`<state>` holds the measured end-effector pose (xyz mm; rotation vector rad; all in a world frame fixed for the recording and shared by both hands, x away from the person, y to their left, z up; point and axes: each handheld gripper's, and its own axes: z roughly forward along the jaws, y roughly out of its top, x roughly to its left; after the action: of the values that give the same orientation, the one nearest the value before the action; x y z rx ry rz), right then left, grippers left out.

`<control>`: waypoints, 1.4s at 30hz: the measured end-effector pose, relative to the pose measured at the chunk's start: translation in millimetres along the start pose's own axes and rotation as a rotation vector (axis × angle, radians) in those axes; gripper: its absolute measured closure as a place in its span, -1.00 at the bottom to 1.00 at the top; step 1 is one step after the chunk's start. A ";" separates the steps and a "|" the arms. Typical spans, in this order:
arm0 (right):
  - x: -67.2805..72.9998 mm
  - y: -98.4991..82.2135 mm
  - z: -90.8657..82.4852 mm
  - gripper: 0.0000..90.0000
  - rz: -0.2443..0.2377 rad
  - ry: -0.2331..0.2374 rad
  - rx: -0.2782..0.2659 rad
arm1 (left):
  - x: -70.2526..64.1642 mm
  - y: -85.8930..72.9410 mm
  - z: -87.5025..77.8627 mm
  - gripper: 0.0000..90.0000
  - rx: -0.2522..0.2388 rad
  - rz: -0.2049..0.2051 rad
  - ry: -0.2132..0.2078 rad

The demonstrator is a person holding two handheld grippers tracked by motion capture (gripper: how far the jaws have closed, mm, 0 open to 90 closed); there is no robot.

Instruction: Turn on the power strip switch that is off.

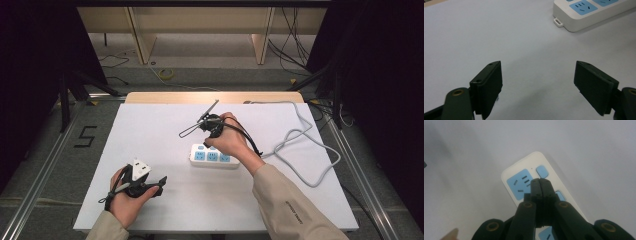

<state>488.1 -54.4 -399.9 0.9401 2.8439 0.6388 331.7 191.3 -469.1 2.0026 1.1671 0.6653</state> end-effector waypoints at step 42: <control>-6.6 15.7 20.7 1.00 0.037 -0.006 0.013 | -0.1 0.2 0.1 -0.49 -0.002 0.001 -0.004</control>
<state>506.3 -39.3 -412.6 0.9971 2.8348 0.6208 331.8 191.2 -469.0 2.0020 1.1630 0.6625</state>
